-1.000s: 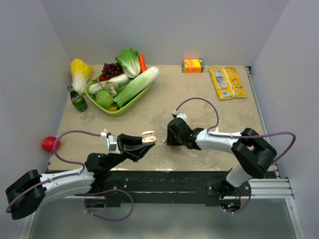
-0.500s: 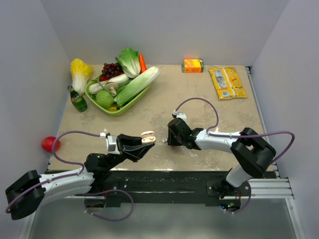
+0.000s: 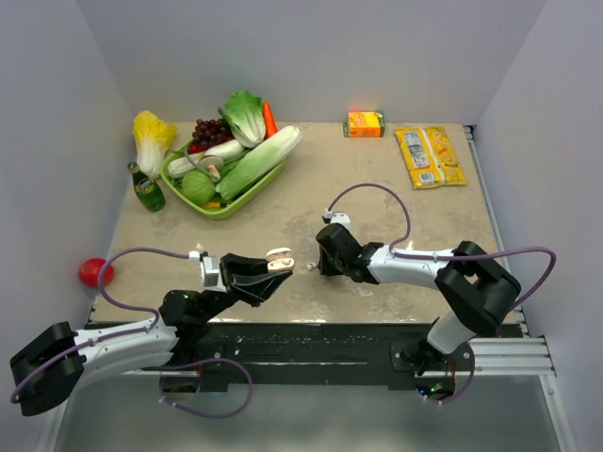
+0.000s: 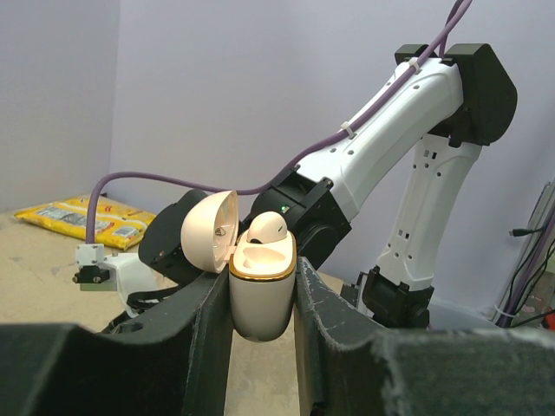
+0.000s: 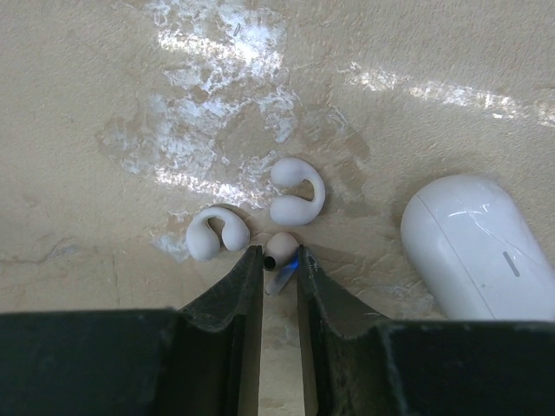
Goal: Insert the wireless bluetooth earbuds into the charging case
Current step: Pick up the earbud from the center of the board, then place the earbud at the center of the board.
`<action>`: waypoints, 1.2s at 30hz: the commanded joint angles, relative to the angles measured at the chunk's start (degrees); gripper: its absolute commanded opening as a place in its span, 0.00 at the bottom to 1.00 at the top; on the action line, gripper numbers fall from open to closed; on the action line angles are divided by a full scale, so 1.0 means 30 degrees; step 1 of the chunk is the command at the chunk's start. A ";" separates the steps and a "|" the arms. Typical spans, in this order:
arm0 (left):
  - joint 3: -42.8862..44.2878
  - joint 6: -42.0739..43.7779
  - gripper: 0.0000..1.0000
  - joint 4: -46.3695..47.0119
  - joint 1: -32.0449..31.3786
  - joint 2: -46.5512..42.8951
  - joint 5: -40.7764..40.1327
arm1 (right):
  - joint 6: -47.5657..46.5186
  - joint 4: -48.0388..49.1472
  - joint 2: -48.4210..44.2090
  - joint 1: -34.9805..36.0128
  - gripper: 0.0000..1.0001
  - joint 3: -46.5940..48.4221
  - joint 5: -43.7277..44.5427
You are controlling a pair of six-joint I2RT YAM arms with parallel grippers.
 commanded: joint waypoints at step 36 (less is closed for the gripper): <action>-0.1192 0.0574 0.00 0.6023 -0.0170 0.1892 -0.0907 | -0.2984 -0.0063 -0.6753 0.0823 0.00 -0.1238 0.2323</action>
